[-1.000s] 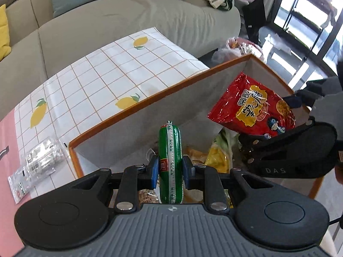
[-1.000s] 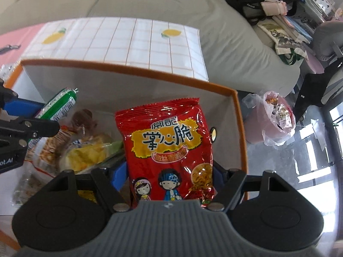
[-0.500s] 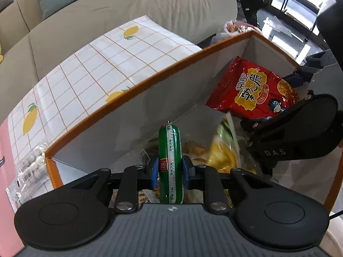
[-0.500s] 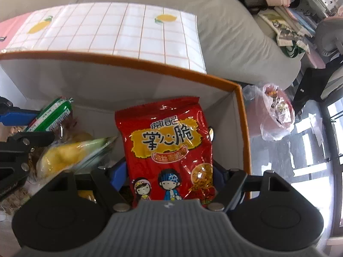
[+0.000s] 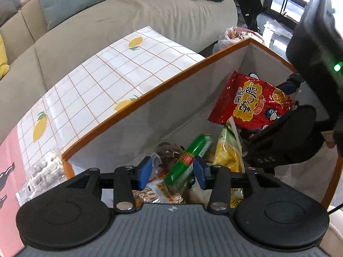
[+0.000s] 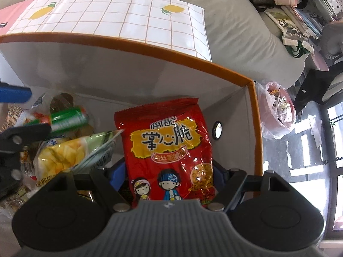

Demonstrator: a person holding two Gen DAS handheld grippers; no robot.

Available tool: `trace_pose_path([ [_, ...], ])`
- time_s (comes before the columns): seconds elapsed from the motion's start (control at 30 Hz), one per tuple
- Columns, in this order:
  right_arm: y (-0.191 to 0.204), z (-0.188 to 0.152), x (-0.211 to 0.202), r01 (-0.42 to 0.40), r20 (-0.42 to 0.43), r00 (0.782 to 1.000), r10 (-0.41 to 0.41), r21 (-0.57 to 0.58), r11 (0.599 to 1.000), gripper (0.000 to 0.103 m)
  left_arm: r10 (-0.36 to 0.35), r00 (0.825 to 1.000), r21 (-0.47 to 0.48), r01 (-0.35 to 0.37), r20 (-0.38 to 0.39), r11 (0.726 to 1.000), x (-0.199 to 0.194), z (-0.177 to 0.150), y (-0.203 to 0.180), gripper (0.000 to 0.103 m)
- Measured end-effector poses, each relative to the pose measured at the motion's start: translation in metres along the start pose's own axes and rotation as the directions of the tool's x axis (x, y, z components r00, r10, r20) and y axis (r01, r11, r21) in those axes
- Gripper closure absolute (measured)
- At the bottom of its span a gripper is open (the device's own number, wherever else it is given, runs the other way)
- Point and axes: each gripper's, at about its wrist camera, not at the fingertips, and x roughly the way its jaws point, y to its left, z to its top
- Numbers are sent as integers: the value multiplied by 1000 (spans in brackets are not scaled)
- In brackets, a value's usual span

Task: Organize snacks
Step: 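Lower both grippers into the box and open them to drop the snacks, then raise both tools out of the box and move toward the table packets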

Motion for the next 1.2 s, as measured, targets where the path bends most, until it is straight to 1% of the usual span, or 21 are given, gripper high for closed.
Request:
trace_pose_path([
  [0.13,1,2,0,9,-7,1000,-9,-5,1000,27,11,1000,2,-11,13,1000,-13,-3,2,43],
  [0.23,4,1,-2,35,-9,999,-35,-32,999,26,11,1000,4,-11,29,1000,-24,-6,4,41],
  [0.37,5,0,-9,48,-6,999,-48,-39,998,26,10,999,-20,-9,49,1000,-41,-10,6,40],
  [0.4,6,-1,-11,53,-5,999,-54,-40,998,21,9,998,-27,-7,54,1000,-45,-11,7,40],
  [0.47,6,-2,-17,78,25,997,-77,-46,996,9,8,998,-39,-5,62,999,-53,-14,9,40],
  [0.67,11,-5,-38,106,59,993,-103,-63,992,9,31,997,-70,-26,73,997,-70,-22,13,40],
  [0.83,11,-11,-59,125,94,988,-121,-31,992,9,55,995,-89,-48,87,995,-88,-32,18,40],
  [1.0,16,-25,-89,102,157,982,-107,42,994,9,58,991,-148,-39,124,988,-112,-45,32,40],
  [1.07,18,-33,-103,69,193,977,-86,93,993,9,61,988,-171,-36,142,985,-123,-52,38,40],
  [1.2,28,-46,-129,-27,270,963,-25,190,981,9,73,982,-216,-33,177,976,-141,-68,51,40],
])
